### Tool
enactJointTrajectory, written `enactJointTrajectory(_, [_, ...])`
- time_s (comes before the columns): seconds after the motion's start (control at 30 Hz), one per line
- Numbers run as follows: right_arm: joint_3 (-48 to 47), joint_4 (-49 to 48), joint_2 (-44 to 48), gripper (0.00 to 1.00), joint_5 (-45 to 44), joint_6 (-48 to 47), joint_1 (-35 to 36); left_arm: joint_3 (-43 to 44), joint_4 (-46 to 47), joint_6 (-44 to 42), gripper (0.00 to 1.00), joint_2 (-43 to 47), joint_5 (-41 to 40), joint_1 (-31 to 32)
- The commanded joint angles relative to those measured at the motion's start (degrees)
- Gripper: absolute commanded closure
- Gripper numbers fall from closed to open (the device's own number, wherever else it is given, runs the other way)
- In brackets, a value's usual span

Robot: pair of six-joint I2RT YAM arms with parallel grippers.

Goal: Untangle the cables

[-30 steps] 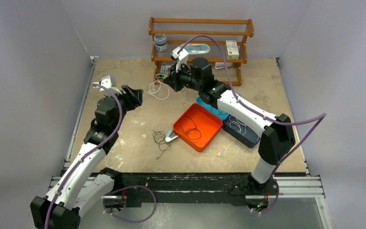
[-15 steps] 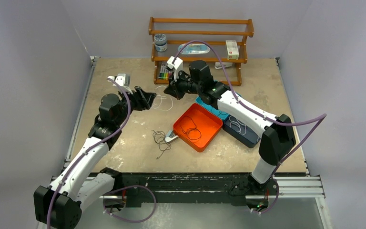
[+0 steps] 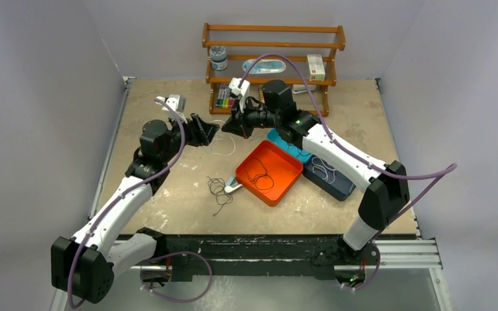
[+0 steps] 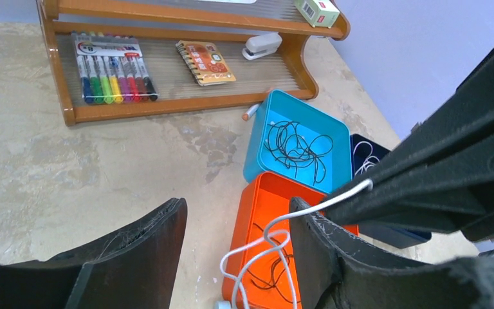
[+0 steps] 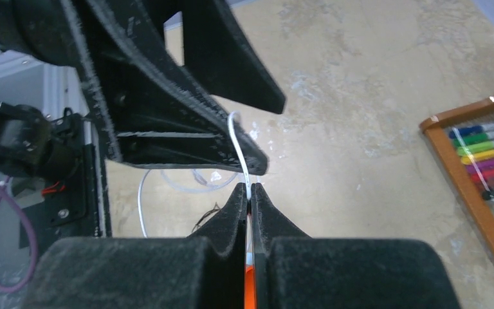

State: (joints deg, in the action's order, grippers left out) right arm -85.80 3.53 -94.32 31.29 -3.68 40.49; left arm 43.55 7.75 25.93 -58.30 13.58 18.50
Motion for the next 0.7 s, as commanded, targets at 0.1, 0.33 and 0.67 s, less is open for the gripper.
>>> enactJointTrajectory(0.1, [-1.96,0.99,0.19,1.00,6.43,-0.45,0.20,2.79,9.67,2.01,0.47,-1.10,0.97,-0.07])
enactJointTrajectory(0.33, [0.76,0.55,1.98,1.00,2.57,-0.06,0.13,4.25,6.43,2.11,1.00,-1.81,-1.91,-0.10])
enactJointTrajectory(0.67, [6.88,-7.31,8.20,1.00,-11.50,5.50,0.12,4.48,1.14,1.14,0.94,-0.73,-7.97,-0.10])
